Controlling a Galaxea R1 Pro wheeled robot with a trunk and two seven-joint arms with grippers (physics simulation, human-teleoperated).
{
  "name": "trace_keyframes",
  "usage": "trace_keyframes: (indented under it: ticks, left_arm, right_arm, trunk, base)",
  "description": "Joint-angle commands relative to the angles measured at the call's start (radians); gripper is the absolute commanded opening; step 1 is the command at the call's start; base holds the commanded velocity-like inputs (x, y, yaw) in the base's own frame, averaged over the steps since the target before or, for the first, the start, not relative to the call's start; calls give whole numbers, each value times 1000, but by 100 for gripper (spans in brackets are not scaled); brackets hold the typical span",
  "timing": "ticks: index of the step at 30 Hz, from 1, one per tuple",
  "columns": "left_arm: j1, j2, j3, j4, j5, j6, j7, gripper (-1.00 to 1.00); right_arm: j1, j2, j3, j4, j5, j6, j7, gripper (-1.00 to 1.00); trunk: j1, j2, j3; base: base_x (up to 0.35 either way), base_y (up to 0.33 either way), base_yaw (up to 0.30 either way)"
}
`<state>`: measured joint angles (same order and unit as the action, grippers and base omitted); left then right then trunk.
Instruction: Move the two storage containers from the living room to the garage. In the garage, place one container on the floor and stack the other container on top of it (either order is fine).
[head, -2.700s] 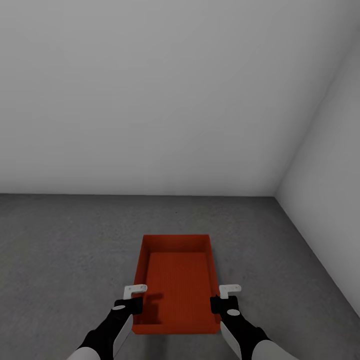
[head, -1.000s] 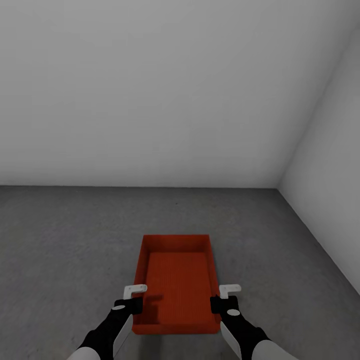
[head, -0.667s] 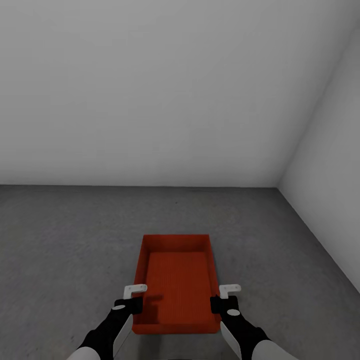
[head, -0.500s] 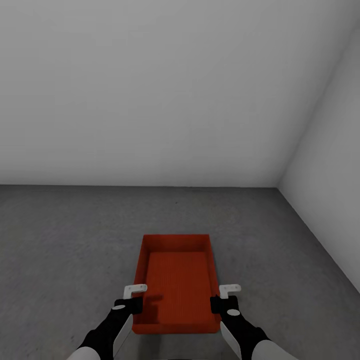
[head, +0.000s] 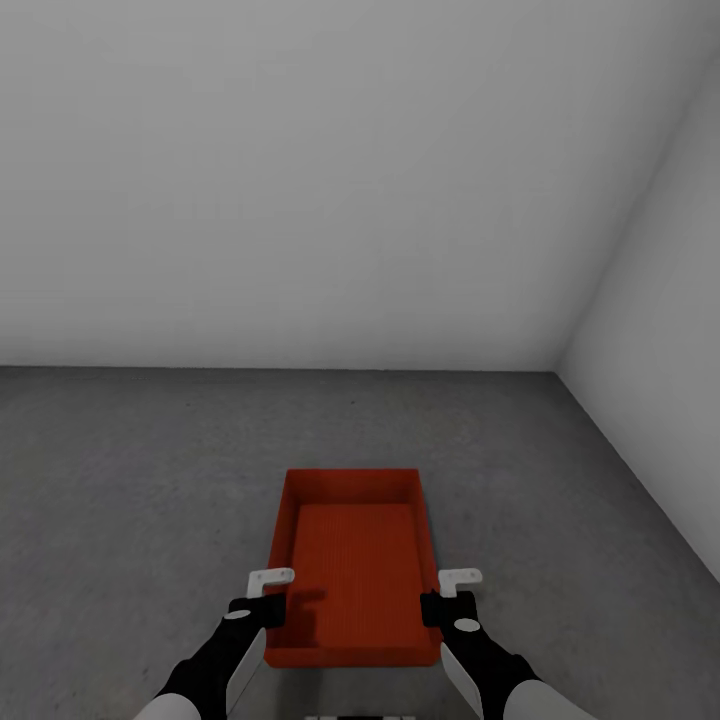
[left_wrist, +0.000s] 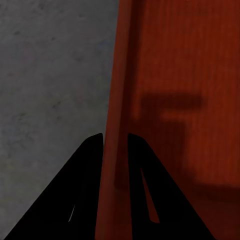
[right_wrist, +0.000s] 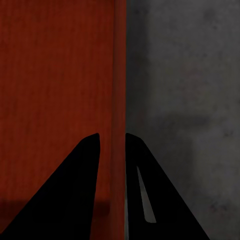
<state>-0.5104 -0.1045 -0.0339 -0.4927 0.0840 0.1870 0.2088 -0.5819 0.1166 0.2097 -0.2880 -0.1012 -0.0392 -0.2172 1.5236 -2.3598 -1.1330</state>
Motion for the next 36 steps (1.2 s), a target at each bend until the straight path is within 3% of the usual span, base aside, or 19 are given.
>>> trace_keyframes:
  ticks: [1, 35, 36]
  left_arm:
    - [0, 0, 17, -1, 66, 8, 4, -100]
    - [0, 0, 19, 0, 66, 8, 4, -100]
    - [0, 0, 19, 0, 66, 8, 4, 100]
  right_arm:
    - [-1, 0, -29, -3, 6, -26, -17, -100]
    - [-1, -1, -29, -2, 3, -27, -18, -100]
    - [-1, -1, -29, -2, 3, -26, -18, 100]
  trunk:
    - [0, 0, -1]
    - [15, -28, -13]
    - [15, -28, -13]
  base:
    - [0, 0, 0]
    - [0, 0, 0]
    - [0, 0, 0]
